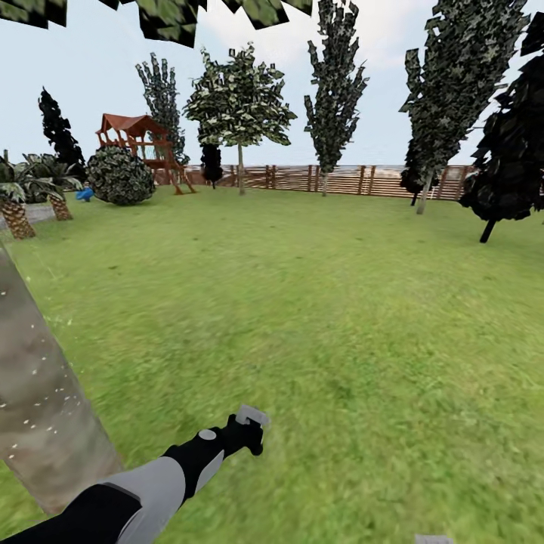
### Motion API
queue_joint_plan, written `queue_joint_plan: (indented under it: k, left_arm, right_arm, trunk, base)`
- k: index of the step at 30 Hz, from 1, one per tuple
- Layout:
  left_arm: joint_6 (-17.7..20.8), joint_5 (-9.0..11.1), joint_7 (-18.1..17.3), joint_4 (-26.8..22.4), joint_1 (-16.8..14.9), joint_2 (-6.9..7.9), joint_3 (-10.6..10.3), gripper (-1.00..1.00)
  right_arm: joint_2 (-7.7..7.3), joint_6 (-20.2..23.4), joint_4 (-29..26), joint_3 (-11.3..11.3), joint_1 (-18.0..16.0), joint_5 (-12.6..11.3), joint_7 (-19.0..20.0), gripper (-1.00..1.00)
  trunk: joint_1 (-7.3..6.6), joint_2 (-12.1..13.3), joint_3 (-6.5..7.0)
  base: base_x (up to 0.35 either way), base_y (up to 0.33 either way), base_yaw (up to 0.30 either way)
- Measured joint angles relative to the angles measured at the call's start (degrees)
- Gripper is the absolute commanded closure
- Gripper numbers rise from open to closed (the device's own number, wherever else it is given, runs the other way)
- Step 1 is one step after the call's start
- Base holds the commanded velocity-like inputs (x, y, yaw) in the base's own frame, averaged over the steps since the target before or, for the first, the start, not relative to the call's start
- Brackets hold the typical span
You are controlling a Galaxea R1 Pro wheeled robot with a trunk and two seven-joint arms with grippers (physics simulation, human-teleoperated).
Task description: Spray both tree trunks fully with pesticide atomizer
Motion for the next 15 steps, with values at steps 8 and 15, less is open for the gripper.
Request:
queue_joint_plan:
  k: [8, 15]
  left_arm:
    - [0.0, 0.01, 0.0, 0.0, 0.0, 0.0, 0.01, 1.0]
    - [0.0, 0.01, 0.0, -0.03, 0.0, 0.0, 0.0, 1.0]
  right_arm:
    - [0.0, 0.0, 0.0, 0.01, 0.01, 0.0, -0.03, -1.0]
    - [0.0, 0.0, 0.0, 0.03, 0.0, 0.0, -0.02, -1.0]
  trunk:
    - [0.0, 0.0, 0.0]
    - [0.0, 0.0, 0.0]
  base:
    - [0.7, 0.0, 0.0]
    - [0.7, 0.0, 0.0]
